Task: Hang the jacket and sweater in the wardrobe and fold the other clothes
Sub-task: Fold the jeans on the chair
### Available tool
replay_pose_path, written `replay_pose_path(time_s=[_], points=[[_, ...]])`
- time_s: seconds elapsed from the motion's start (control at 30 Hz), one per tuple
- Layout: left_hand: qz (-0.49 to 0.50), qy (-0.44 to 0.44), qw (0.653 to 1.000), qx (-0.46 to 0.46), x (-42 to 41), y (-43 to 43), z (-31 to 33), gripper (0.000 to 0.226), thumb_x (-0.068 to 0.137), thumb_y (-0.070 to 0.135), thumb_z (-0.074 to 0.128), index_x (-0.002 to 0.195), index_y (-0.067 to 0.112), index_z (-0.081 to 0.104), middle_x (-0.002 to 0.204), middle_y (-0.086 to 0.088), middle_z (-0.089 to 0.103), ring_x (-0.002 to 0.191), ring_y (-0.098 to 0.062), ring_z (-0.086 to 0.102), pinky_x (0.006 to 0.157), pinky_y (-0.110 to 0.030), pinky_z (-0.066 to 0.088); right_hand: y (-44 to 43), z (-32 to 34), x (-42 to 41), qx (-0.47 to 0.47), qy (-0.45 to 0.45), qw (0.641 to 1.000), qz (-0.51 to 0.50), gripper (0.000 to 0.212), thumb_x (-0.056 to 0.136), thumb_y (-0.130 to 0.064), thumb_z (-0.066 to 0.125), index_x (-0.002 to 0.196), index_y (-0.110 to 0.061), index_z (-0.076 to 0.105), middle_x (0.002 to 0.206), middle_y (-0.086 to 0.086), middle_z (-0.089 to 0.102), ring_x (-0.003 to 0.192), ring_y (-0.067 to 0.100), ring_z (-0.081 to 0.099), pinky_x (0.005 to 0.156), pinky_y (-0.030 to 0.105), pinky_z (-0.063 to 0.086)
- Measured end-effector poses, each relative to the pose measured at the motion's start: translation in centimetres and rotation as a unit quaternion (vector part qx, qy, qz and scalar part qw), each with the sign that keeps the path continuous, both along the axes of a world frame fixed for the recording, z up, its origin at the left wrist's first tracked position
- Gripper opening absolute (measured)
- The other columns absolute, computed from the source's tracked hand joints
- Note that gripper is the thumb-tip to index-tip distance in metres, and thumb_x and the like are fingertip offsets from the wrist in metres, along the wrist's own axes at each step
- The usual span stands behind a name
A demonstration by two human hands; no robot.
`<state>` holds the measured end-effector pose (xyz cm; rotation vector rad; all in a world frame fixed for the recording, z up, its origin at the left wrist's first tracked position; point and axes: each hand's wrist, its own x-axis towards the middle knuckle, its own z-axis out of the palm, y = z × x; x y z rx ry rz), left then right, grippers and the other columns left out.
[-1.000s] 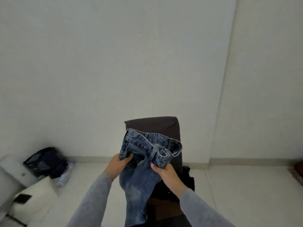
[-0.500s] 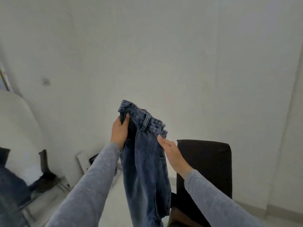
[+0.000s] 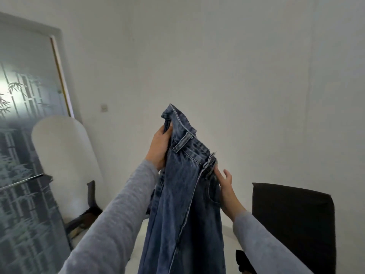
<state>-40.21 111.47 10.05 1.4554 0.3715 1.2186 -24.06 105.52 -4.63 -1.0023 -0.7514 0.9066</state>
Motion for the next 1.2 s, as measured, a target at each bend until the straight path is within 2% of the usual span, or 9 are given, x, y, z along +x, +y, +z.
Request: replay_pose_path(time_s=[0.1,0.23,0.33,0.5,0.6,0.67,0.9,1.1,1.2], points=[[0.013,-0.004,1.000,-0.002,-2.7,0.7,-0.2,0.023,0.098,0.027,0.045,0.109,0.014,0.061,0.092,-0.004,0.073,0.080,-0.019,0.070,0.068,-0.032,0.057,1.3,-0.6,-1.2,-0.005,0.067,0.994,0.086,0.081,0.077,-0.060,0.063,0.138,-0.012,0.039,0.122,0.010,0.061,0.111,0.027,0.061,0.101,0.042,0.044],[0.079,-0.010,0.997,-0.016,-6.2,2.4,-0.8,0.029,0.097,0.029,0.048,0.115,0.009,0.060,0.099,-0.009,0.069,0.085,-0.024,0.066,0.081,-0.040,0.056,1.0,-0.3,-3.0,0.015,0.076,0.979,0.187,0.041,0.089,-0.038,0.052,0.113,-0.009,0.068,0.112,0.011,0.069,0.104,0.023,0.066,0.092,0.035,0.050],[0.195,-0.013,0.981,-0.020,-8.1,4.4,-1.8,0.023,0.097,0.029,0.051,0.102,0.009,0.062,0.097,-0.011,0.066,0.086,-0.024,0.062,0.081,-0.041,0.053,1.8,0.6,-3.9,0.047,0.070,0.992,0.094,0.044,0.077,-0.029,0.066,0.110,0.000,0.066,0.099,0.013,0.072,0.088,0.024,0.069,0.077,0.032,0.056],[0.359,0.026,0.933,-0.015,-9.6,6.0,-3.6,0.022,0.097,0.026,0.048,0.081,0.012,0.048,0.076,0.000,0.052,0.080,-0.017,0.049,0.062,-0.027,0.037,2.3,2.7,-2.7,0.055,-0.076,0.988,-0.121,0.017,0.087,-0.023,0.067,0.095,-0.008,0.064,0.095,0.010,0.070,0.087,0.025,0.066,0.078,0.035,0.054],[0.420,0.103,0.902,0.017,-9.6,6.0,-4.0,0.020,0.099,0.022,0.042,0.093,0.005,0.049,0.087,-0.006,0.053,0.084,-0.019,0.046,0.063,-0.023,0.028,2.0,4.2,-3.5,0.079,-0.199,0.944,-0.250,0.018,0.090,-0.022,0.063,0.081,-0.012,0.051,0.076,-0.003,0.057,0.069,0.010,0.052,0.062,0.017,0.042],[0.434,0.134,0.890,0.038,-9.5,6.3,-3.8,0.023,0.100,0.017,0.038,0.107,-0.002,0.049,0.105,-0.015,0.055,0.095,-0.025,0.050,0.074,-0.025,0.032,1.9,5.3,-4.2,0.109,-0.220,0.920,-0.305,0.019,0.092,-0.021,0.061,0.082,-0.010,0.049,0.073,-0.007,0.053,0.065,0.004,0.048,0.056,0.010,0.038],[0.352,0.176,0.914,0.096,-8.2,6.6,-3.1,0.005,0.096,0.008,0.032,0.101,0.008,0.031,0.094,-0.009,0.047,0.087,-0.023,0.044,0.075,-0.030,0.030,1.7,9.4,-2.4,0.102,-0.284,0.863,-0.406,0.025,0.097,-0.032,0.050,0.082,-0.014,0.043,0.075,-0.005,0.052,0.067,0.013,0.047,0.059,0.028,0.037],[0.190,0.186,0.949,0.172,-6.6,8.0,-4.5,0.032,0.093,0.033,0.055,0.107,0.012,0.036,0.092,0.001,0.056,0.082,-0.013,0.057,0.069,-0.025,0.043,0.8,9.8,-0.1,0.063,-0.322,0.813,-0.482,0.026,0.098,-0.035,0.046,0.085,-0.012,0.043,0.085,0.002,0.055,0.073,0.020,0.050,0.061,0.029,0.032],[0.184,0.212,0.932,0.227,-6.4,9.4,-4.7,0.029,0.092,0.033,0.057,0.098,0.007,0.045,0.082,-0.011,0.059,0.073,-0.018,0.056,0.061,-0.023,0.041,0.6,9.7,1.1,0.051,-0.319,0.804,-0.500,0.026,0.098,-0.036,0.046,0.086,-0.013,0.044,0.086,0.003,0.057,0.074,0.021,0.051,0.061,0.030,0.032]])
